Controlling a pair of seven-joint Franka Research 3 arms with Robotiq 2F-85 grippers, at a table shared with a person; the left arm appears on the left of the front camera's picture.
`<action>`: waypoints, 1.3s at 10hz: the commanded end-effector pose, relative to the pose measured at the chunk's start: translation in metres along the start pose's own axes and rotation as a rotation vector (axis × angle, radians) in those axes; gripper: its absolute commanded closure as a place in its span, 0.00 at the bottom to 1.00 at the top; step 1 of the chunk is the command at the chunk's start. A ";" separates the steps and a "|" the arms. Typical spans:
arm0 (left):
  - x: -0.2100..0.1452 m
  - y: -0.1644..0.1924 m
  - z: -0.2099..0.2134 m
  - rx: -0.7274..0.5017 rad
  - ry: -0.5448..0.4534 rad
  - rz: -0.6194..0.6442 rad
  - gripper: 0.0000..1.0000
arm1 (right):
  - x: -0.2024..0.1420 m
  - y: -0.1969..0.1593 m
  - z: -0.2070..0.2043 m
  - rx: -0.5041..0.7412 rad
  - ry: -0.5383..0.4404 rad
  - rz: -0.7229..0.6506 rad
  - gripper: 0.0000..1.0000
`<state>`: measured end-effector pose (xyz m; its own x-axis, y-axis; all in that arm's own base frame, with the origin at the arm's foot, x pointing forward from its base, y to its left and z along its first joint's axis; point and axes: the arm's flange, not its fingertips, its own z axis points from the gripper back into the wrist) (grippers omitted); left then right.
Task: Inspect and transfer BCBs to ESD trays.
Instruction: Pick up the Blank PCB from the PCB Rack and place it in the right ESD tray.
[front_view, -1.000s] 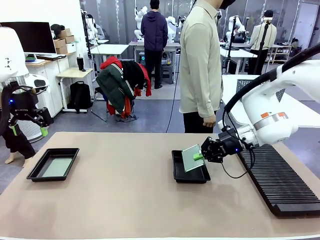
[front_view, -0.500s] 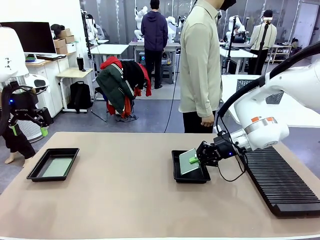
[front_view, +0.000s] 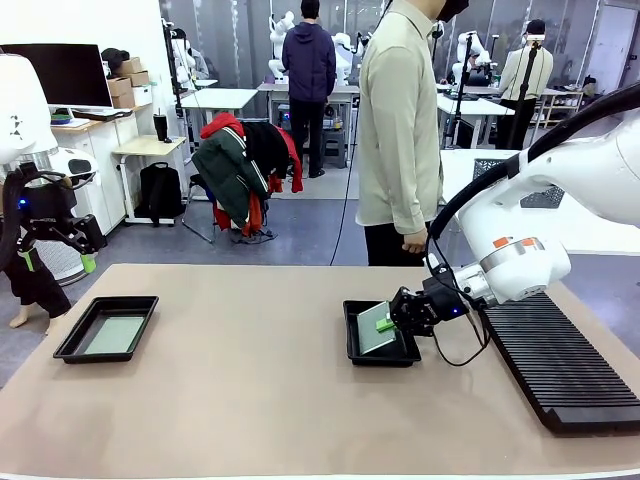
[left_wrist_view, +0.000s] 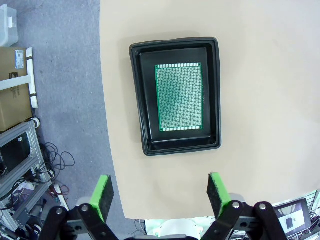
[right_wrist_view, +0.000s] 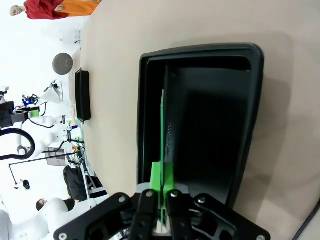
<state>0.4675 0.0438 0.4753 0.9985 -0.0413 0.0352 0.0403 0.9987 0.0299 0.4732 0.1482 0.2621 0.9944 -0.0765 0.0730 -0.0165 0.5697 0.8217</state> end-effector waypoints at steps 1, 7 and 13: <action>-0.001 0.001 -0.002 0.001 -0.007 -0.001 0.00 | -0.001 0.005 -0.006 -0.038 -0.022 -0.014 0.97; -0.001 0.001 -0.002 0.001 -0.007 -0.001 0.00 | 0.000 0.000 0.000 0.000 0.000 0.000 0.97; -0.001 0.001 -0.002 0.001 -0.007 -0.001 0.00 | -0.001 0.019 0.000 -0.136 0.004 -0.015 0.89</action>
<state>0.4675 0.0438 0.4753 0.9985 -0.0413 0.0352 0.0403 0.9987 0.0299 0.4738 0.1512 0.2686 0.9948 -0.0772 0.0661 -0.0021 0.6351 0.7724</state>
